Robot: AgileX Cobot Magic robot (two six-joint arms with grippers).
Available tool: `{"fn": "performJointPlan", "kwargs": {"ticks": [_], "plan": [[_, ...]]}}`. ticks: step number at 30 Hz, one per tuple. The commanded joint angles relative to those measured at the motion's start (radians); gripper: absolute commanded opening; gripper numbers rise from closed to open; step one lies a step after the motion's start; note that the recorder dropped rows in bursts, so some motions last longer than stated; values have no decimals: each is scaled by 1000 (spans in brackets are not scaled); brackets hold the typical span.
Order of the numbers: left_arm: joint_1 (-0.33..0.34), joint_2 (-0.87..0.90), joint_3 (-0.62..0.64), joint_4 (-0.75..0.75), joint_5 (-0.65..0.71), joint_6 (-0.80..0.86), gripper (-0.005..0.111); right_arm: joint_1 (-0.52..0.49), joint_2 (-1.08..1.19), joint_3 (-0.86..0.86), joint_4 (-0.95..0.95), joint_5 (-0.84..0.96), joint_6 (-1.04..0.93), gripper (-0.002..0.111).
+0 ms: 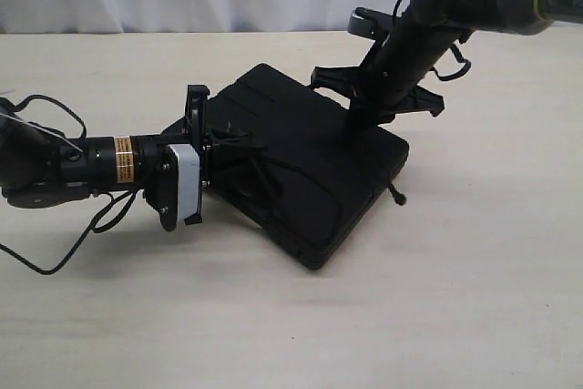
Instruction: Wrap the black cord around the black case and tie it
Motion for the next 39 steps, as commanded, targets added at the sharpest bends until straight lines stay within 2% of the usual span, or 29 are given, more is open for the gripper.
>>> {"fn": "performJointPlan", "kwargs": {"ticks": [1, 8, 11, 25, 29, 39], "plan": [[-8, -7, 2, -24, -53, 6, 0, 4, 2, 3, 90, -16, -7, 5], [-8, -7, 2, -24, -53, 23, 0, 68, 2, 3, 182, -127, -7, 5], [-8, -7, 2, -22, -60, 44, 0, 74, 2, 3, 280, -156, -7, 5], [-8, -7, 2, -117, -78, 155, 0, 74, 2, 3, 335, -16, -7, 5], [-8, -7, 2, -131, -47, 179, 0, 74, 0, 3, 359, 31, -10, 5], [-8, -7, 2, -154, -36, 181, 0, 74, -2, 3, 378, 191, -156, 5]]}}
